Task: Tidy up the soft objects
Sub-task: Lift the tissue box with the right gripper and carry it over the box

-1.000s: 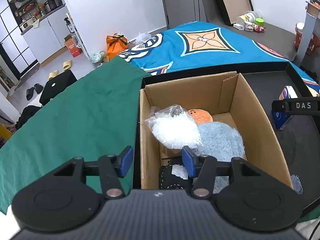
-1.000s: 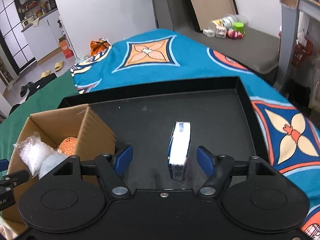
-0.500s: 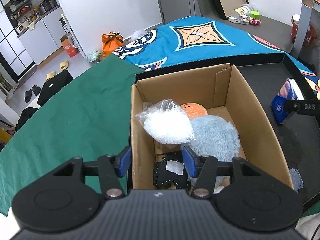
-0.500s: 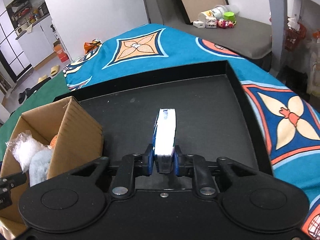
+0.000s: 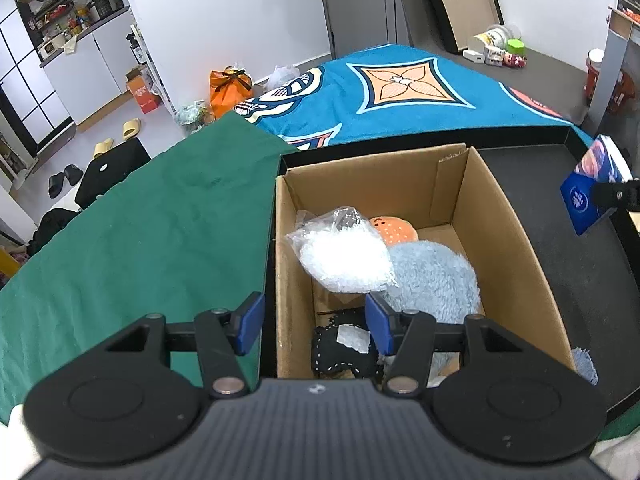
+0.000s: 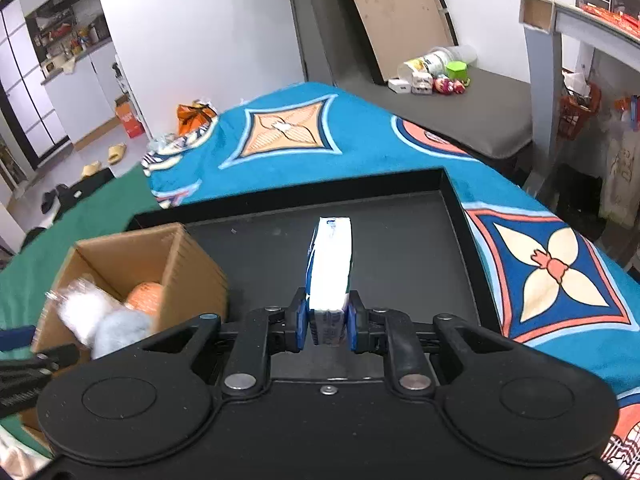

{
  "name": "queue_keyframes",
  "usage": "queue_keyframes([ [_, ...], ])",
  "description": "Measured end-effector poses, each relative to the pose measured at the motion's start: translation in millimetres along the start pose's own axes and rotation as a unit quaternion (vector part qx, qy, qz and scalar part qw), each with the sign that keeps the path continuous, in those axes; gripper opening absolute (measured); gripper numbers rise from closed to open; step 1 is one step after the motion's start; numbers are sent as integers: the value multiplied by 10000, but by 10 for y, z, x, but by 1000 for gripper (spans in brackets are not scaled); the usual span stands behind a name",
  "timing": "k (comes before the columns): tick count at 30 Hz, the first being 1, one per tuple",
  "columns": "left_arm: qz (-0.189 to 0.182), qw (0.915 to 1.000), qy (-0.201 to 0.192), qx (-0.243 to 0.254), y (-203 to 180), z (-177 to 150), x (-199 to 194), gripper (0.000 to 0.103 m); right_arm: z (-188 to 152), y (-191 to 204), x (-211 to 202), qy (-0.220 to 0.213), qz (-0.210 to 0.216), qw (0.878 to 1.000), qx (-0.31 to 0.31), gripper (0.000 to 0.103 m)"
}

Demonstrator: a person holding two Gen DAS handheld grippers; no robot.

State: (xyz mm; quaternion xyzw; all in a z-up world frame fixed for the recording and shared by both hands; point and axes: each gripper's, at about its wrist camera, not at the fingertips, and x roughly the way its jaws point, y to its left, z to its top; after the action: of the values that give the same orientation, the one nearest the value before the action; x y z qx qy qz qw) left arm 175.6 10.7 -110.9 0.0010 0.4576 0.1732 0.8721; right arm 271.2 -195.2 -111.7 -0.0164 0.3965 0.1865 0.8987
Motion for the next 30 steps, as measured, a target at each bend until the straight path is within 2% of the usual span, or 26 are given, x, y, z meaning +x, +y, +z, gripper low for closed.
queue_keyframes([
  [8,-141,9998,-21,-138,94,-30,-27,54,126,215,-160,-122,40,9998,-175,19],
  [17,-368,9982,153,-441,257,-122,-2,50,191,501,-285,-201,257,9991,-278,19],
  [23,-581,9959,286,-624,332,-171,11,40,229,671,-346,-240,316,9984,-398,19],
  [30,-778,9926,503,-785,375,-233,67,22,261,873,-377,-257,362,9966,-694,19],
])
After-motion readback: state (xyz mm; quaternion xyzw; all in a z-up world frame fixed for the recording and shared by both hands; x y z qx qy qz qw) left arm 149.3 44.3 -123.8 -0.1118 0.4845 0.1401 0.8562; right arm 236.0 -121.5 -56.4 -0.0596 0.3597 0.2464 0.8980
